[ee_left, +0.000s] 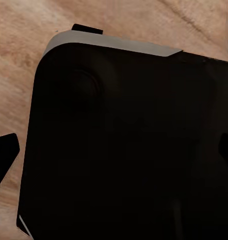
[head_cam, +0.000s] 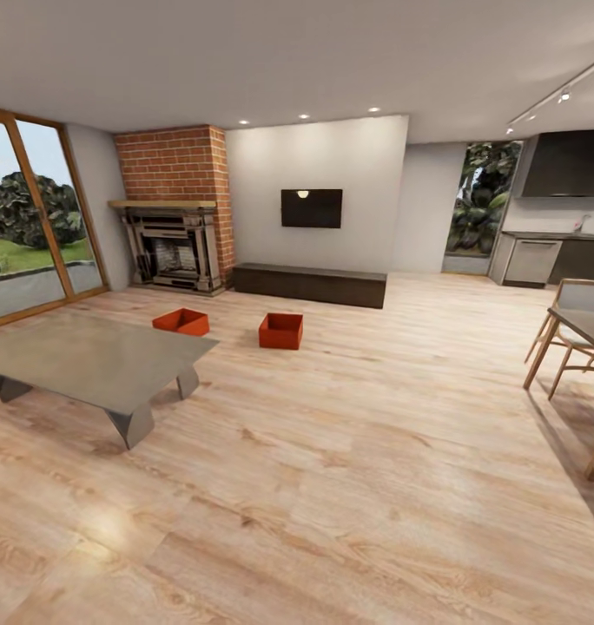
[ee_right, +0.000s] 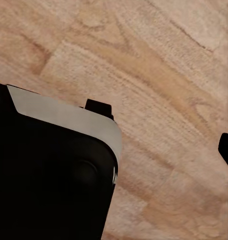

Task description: Move the two storage containers from the living room to the garage. In the garage, place one container on the floor and stack the other container on top of it (either order is fine).

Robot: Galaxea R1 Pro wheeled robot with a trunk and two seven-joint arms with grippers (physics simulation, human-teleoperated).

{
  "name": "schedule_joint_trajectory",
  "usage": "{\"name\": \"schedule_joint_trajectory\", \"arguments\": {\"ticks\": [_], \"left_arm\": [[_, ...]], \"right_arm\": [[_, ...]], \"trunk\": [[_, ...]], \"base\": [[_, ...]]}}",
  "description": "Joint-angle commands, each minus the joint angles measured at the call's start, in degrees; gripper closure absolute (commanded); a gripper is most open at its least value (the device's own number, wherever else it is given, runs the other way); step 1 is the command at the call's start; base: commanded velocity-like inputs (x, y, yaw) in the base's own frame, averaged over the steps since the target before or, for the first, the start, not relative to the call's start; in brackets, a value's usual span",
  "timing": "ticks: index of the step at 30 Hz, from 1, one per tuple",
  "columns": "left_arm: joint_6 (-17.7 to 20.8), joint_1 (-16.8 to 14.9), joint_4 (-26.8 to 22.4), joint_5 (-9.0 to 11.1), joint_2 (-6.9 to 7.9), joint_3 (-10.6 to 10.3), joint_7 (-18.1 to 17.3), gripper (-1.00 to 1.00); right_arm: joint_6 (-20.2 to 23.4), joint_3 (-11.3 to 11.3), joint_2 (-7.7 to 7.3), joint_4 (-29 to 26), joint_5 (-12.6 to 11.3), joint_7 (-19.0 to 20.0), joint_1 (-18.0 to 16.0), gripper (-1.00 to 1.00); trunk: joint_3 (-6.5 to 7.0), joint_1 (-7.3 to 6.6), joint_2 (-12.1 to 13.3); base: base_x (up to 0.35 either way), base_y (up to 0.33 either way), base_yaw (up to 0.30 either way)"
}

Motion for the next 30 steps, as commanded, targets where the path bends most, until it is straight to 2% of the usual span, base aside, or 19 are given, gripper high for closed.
{"name": "schedule_joint_trajectory", "arguments": {"ticks": [1, 30], "left_arm": [[-0.13, 0.0, -0.03, 0.31, -0.02, 0.08, 0.06, -1.0], [-0.18, 0.0, -0.03, 0.47, -0.02, 0.08, 0.06, -1.0]], "right_arm": [[-0.21, 0.16, 0.03, 0.15, 0.35, -0.32, -0.06, -1.0], [-0.21, 0.08, 0.02, 0.15, 0.35, -0.32, -0.06, -1.0]], "trunk": [[-0.05, 0.03, -0.02], [-0.05, 0.03, -0.02]], "base": [[0.324, 0.0, 0.0], [0.323, 0.0, 0.0]]}}
